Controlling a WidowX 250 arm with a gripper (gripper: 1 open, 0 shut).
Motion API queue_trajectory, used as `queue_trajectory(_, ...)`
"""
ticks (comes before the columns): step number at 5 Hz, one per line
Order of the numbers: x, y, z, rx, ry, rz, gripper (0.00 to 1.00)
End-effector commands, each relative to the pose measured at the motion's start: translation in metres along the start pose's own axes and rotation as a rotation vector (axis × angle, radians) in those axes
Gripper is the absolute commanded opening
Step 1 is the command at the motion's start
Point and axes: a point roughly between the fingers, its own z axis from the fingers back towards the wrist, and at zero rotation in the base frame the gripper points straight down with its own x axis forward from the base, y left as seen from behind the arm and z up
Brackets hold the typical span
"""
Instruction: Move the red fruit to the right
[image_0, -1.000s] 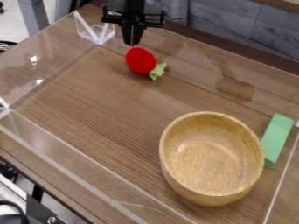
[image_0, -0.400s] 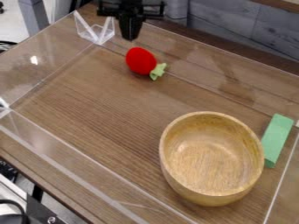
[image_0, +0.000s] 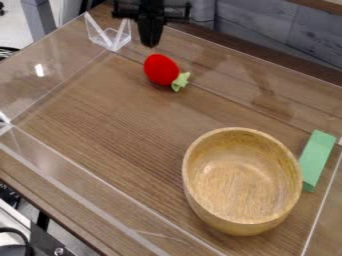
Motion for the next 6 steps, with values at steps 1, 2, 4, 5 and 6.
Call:
queue_trajectory(1, 0.006, -0.007, 0.019, -0.014, -0.074, 0.009, 0.0)
queue_trajectory(2, 0.004, -0.012, 0.003, 0.004, -0.063, 0.021, 1.0)
queue_trajectory(4, 0.006, -0.004, -0.023, 0.038, -0.035, 0.081, 1.0)
queue_trajectory(5, 0.001, 0.001, -0.037, 0.048, -0.023, 0.106, 1.0)
queue_trajectory(6, -0.003, 0.006, -0.042, 0.053, -0.016, 0.124, 0.0)
